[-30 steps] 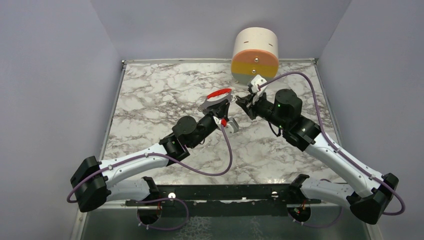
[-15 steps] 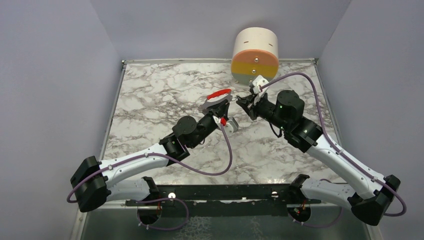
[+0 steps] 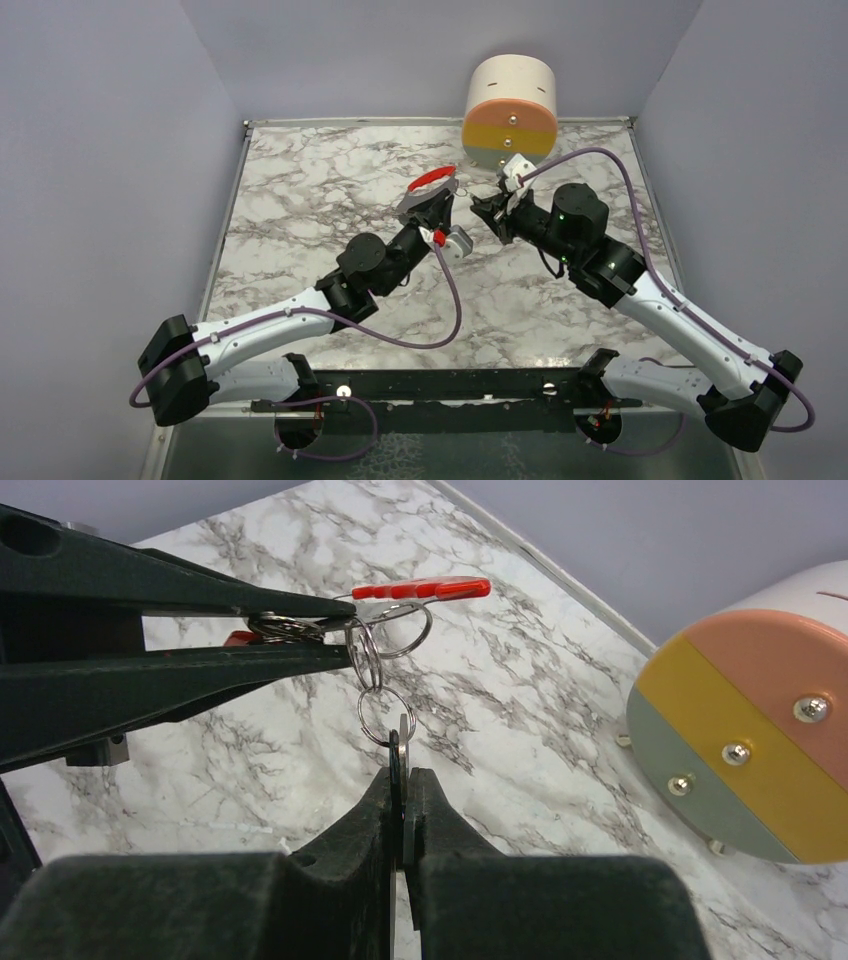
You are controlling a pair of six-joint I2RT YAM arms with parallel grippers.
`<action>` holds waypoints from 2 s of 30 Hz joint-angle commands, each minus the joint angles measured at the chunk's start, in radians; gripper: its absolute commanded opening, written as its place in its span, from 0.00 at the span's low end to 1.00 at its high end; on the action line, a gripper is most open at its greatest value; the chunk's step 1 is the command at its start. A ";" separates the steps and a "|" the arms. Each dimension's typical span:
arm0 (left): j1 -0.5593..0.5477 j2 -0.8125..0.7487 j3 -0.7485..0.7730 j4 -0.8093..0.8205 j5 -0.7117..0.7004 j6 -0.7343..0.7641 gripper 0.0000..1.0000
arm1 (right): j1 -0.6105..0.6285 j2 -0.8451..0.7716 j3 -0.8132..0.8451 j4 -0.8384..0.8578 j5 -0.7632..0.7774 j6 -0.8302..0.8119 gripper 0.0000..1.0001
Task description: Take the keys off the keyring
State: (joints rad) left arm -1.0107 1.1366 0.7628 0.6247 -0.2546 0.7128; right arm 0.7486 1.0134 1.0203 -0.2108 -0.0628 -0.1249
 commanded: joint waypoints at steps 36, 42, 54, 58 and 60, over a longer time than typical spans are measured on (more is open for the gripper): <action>0.003 -0.089 0.007 -0.033 0.086 -0.003 0.00 | 0.005 0.047 0.079 0.037 -0.049 -0.042 0.02; 0.003 -0.080 0.014 -0.035 0.089 -0.003 0.00 | 0.005 0.064 0.094 0.021 -0.075 -0.046 0.02; 0.003 -0.060 0.023 -0.043 0.089 -0.003 0.00 | 0.011 0.082 0.110 0.010 -0.121 -0.051 0.02; 0.003 -0.057 0.024 -0.044 0.088 -0.003 0.00 | 0.014 0.079 0.107 0.011 -0.115 -0.052 0.02; 0.003 -0.053 0.025 -0.045 0.090 -0.003 0.00 | 0.015 0.079 0.107 0.011 -0.113 -0.053 0.02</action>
State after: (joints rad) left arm -1.0100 1.0763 0.7506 0.5499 -0.1719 0.7124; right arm 0.7551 1.0992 1.0950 -0.1883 -0.1398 -0.1692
